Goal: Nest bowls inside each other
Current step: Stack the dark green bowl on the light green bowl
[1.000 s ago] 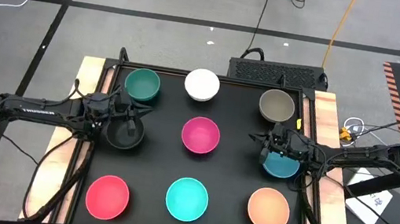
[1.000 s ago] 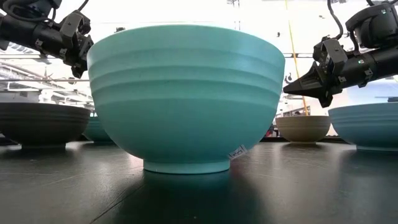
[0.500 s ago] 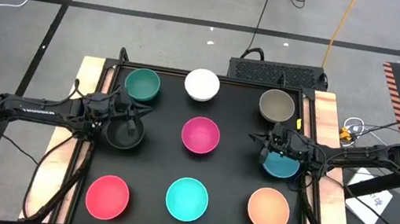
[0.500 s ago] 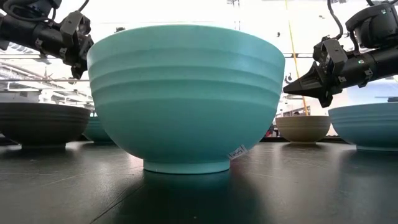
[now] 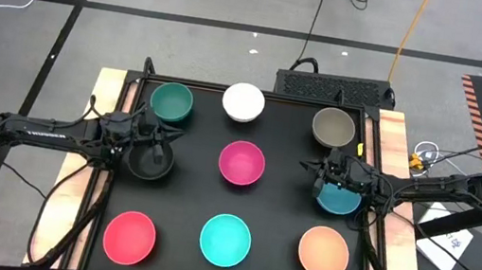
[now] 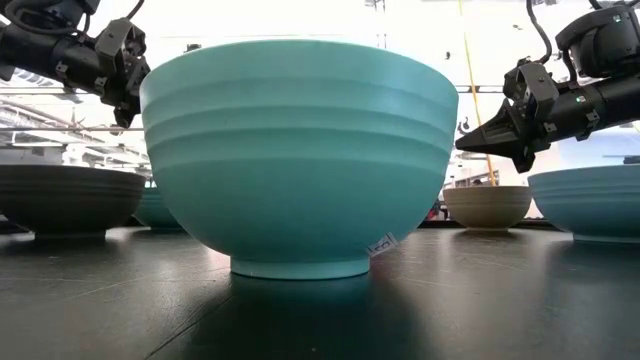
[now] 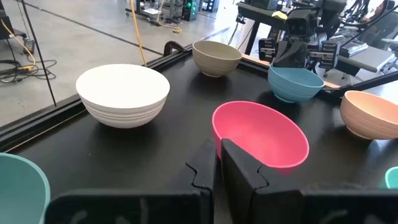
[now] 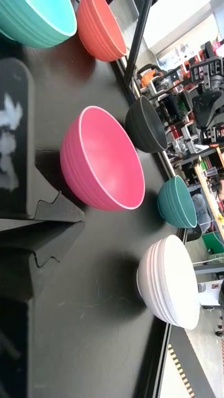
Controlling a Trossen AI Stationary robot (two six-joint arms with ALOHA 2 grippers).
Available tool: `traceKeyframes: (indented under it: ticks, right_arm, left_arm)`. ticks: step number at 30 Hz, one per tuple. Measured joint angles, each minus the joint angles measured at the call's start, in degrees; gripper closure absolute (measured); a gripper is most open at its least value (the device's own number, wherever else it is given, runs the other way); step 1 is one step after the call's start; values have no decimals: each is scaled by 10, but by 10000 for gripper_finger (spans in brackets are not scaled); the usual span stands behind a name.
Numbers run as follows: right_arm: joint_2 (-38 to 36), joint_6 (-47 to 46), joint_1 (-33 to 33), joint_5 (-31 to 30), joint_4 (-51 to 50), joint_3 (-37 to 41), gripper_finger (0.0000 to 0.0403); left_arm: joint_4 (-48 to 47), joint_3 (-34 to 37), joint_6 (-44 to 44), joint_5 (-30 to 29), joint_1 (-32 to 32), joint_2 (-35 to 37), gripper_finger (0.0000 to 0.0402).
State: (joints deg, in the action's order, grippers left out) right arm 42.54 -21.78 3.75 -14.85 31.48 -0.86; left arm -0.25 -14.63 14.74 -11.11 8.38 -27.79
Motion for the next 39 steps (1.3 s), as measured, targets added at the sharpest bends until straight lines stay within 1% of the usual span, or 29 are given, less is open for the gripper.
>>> traceKeyframes:
  ticks: [10, 22, 26, 35, 39]
  right_arm:
    - [0, 0, 0, 0, 0, 0, 403]
    - [0, 0, 0, 0, 5, 0, 403]
    - [0, 0, 0, 0, 5, 0, 403]
    - [0, 1, 0, 0, 5, 0, 403]
    - [0, 2, 0, -3, 18, 0, 403]
  left_arm:
    - [20, 0, 0, 1, 0, 0, 376]
    - [18, 0, 0, 4, 0, 0, 376]
    - [33, 0, 0, -11, 0, 0, 376]
    - [57, 0, -1, -14, 0, 0, 376]
    - [76, 0, -49, -22, 0, 0, 376]
